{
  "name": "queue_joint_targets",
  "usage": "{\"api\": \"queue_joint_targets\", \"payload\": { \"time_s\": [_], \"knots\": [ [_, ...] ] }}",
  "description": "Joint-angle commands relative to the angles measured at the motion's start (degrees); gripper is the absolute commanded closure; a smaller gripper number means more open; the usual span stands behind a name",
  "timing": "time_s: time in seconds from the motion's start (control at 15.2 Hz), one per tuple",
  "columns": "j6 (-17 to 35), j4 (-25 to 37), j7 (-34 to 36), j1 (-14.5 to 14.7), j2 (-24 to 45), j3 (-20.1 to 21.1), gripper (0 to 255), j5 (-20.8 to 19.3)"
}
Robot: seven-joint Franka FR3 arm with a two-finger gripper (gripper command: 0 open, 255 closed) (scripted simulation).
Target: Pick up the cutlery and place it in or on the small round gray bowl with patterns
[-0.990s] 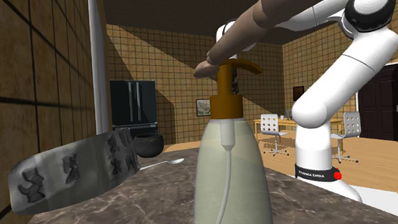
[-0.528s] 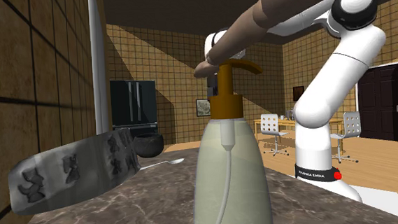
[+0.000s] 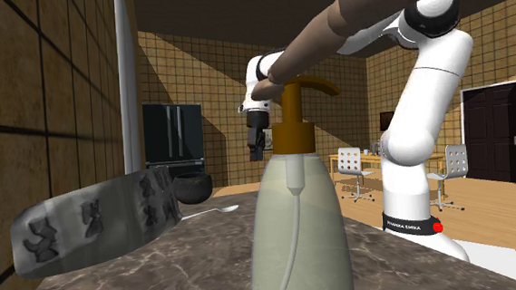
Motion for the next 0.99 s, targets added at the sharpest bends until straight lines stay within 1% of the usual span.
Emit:
{"api": "queue_joint_targets", "payload": {
  "time_s": [0.0,0.46,0.92],
  "knots": [
    [3.3,0.3,-1.5,1.6,2.7,0.8,0,1.3],
    [12.6,3.9,-6.7,6.5,12.9,3.6,0,5.2],
    [20.1,9.4,-11.9,10.7,22.9,7.1,0,8.1]
  ]
}}
